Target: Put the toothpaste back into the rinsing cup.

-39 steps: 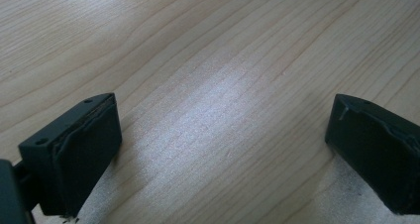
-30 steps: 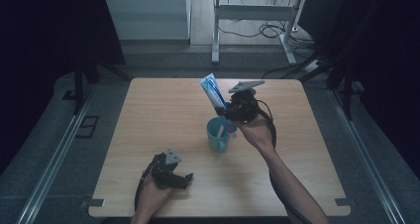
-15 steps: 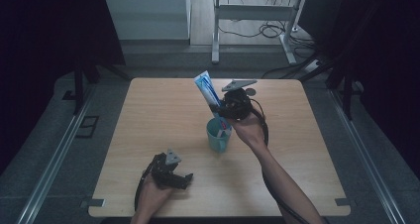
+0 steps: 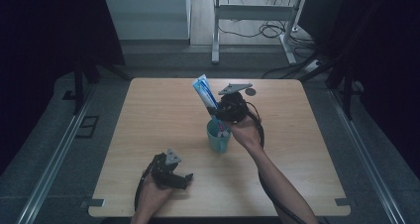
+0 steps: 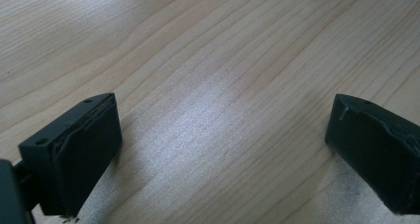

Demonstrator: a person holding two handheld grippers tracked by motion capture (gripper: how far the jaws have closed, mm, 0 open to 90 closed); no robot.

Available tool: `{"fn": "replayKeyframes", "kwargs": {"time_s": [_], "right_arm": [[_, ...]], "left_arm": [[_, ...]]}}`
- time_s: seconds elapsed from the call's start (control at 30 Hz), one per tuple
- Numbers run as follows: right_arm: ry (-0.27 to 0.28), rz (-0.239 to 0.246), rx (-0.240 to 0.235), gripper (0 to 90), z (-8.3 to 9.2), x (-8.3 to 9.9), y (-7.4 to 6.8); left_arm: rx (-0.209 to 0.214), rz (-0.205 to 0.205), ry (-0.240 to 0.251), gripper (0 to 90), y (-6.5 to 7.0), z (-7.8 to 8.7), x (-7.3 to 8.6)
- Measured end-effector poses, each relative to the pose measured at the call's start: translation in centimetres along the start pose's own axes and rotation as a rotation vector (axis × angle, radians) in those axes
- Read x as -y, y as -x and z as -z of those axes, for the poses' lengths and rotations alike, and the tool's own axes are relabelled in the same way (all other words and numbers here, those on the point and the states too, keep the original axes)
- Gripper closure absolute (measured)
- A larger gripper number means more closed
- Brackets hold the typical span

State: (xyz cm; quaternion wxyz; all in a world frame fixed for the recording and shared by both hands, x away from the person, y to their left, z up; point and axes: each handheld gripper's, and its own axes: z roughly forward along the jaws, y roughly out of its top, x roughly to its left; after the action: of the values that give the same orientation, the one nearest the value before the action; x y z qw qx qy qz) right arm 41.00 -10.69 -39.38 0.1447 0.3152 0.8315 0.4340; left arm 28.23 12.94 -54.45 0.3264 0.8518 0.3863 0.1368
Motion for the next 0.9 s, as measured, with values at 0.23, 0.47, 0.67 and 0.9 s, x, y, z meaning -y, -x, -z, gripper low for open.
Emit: {"fn": "replayKeyframes", "kwargs": {"time_s": [0.23, 0.47, 0.67, 0.9], "right_arm": [[-0.008, 0.003, 0.001, 70.3, -0.9, 0.7, -0.3], [-0.01, -0.002, 0.002, 70.3, -1.6, 1.3, -0.3], [-0.015, -0.006, 0.001, 70.2, -2.1, 2.1, -0.2], [-0.016, -0.014, 0.001, 70.0, -2.6, 3.1, -0.2]], "left_arm": [[0.001, 0.0, 0.001, 1.0, 0.0, 0.0, 0.0], [0.002, -0.003, -0.001, 1.0, 0.0, 0.0, 0.0], [0.002, 0.0, -0.002, 1.0, 0.0, 0.0, 0.0], [0.002, 0.0, -0.002, 1.0, 0.0, 0.0, 0.0]]}}
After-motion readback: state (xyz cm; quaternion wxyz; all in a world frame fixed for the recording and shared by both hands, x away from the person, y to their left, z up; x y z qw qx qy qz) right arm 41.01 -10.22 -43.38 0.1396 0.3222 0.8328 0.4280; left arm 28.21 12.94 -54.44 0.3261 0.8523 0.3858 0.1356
